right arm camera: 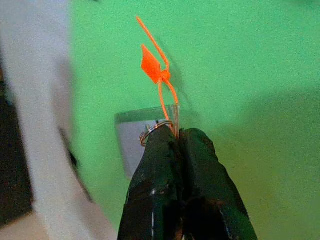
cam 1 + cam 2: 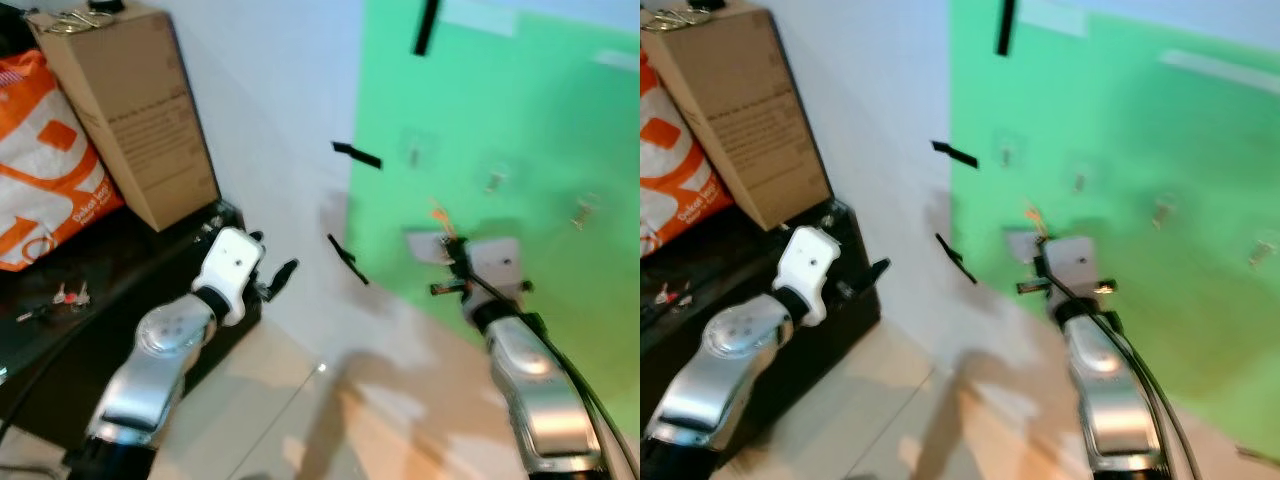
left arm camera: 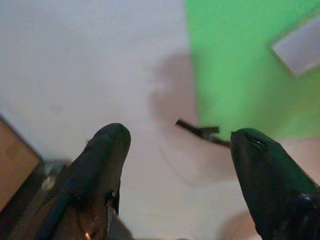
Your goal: Hang keys on a hook
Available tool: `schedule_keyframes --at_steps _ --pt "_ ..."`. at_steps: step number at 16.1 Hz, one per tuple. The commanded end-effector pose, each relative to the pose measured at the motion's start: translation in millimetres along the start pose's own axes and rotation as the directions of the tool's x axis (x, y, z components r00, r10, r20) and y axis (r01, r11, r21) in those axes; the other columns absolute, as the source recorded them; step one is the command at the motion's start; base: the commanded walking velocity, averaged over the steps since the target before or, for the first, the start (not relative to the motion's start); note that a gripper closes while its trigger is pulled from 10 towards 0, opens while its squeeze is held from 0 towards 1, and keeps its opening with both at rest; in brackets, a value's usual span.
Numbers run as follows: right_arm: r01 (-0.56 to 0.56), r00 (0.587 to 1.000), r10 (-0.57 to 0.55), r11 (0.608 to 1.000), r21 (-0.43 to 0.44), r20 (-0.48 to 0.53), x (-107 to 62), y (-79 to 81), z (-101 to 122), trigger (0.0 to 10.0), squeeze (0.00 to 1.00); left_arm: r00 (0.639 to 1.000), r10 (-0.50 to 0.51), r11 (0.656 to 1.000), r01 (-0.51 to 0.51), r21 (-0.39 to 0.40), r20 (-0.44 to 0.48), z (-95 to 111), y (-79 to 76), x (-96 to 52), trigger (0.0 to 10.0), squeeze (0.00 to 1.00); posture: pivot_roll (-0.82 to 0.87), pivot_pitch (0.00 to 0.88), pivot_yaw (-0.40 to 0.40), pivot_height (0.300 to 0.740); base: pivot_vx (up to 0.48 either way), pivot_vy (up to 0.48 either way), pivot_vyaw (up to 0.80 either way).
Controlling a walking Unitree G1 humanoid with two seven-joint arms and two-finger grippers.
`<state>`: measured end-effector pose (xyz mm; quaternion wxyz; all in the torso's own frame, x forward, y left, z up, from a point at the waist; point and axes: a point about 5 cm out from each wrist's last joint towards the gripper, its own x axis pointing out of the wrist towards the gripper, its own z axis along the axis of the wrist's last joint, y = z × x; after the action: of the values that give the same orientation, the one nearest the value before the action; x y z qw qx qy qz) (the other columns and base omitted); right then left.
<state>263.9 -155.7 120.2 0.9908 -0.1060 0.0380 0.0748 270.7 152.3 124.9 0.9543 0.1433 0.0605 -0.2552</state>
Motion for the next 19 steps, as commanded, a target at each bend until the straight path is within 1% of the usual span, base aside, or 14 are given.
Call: schedule_keyframes --at_steps 1,3,6,8,10,12,15,17,19 --pt "-0.039 0.998 0.039 0.999 -0.008 0.047 0.9 4.3 9.9 10.0 0.00 1.000 -0.014 1.000 0.014 0.004 0.019 4.3 -0.5 -2.3 10.0 0.00 -0.04 0.000 0.006 0.740 0.000 0.000 0.00" --pt "-0.075 0.995 0.077 0.997 -0.032 0.069 2.5 7.9 14.7 10.0 0.00 1.000 -0.026 1.000 0.026 0.009 0.013 3.7 0.0 -6.9 10.0 0.00 -0.03 0.000 -0.003 0.740 0.000 0.000 0.00" --pt "-0.111 0.989 0.117 0.991 -0.070 0.091 6.5 13.8 21.7 10.0 0.00 0.996 -0.093 0.995 0.093 0.027 -0.007 2.0 0.2 -15.3 10.0 0.00 -0.02 0.000 -0.008 0.740 0.000 0.000 0.00" --pt "-0.122 0.985 0.131 0.988 -0.092 0.108 8.3 17.0 27.8 10.0 0.00 0.992 -0.128 0.991 0.128 0.031 -0.016 1.8 -0.4 -18.3 10.0 0.00 -0.01 0.000 -0.008 0.740 0.000 0.000 0.00" --pt "-0.113 0.982 0.132 0.983 -0.146 0.132 11.5 20.2 36.5 10.0 0.00 0.990 -0.143 0.989 0.143 0.035 -0.020 2.5 -0.3 -19.7 10.0 0.00 -0.01 0.000 0.003 0.740 0.000 0.000 0.00" --pt "-0.085 0.983 0.118 0.973 -0.216 0.141 17.1 23.5 44.0 10.0 0.00 0.986 -0.165 0.985 0.166 0.040 -0.029 2.7 -0.1 -19.6 10.0 0.00 -0.01 0.000 0.009 0.740 0.000 0.000 0.00" --pt "-0.025 0.990 0.063 0.961 -0.274 0.128 26.3 23.9 53.2 10.0 0.00 0.983 -0.180 0.982 0.181 0.044 -0.035 2.9 0.5 -19.3 10.0 0.00 -0.01 0.000 0.016 0.740 0.000 0.000 0.00" --pt "0.018 0.989 0.020 0.968 -0.251 0.149 31.7 23.0 61.5 10.0 0.00 0.982 -0.184 0.982 0.185 0.045 -0.036 2.9 0.5 -19.1 10.0 0.00 -0.01 0.000 0.017 0.740 0.000 0.000 0.00" --pt "0.056 0.984 -0.012 0.967 -0.249 0.178 36.5 22.5 70.0 10.0 0.00 0.982 -0.188 0.981 0.189 0.046 -0.037 3.2 0.6 -18.8 10.0 0.00 -0.01 0.000 0.016 0.740 0.000 0.000 0.00"
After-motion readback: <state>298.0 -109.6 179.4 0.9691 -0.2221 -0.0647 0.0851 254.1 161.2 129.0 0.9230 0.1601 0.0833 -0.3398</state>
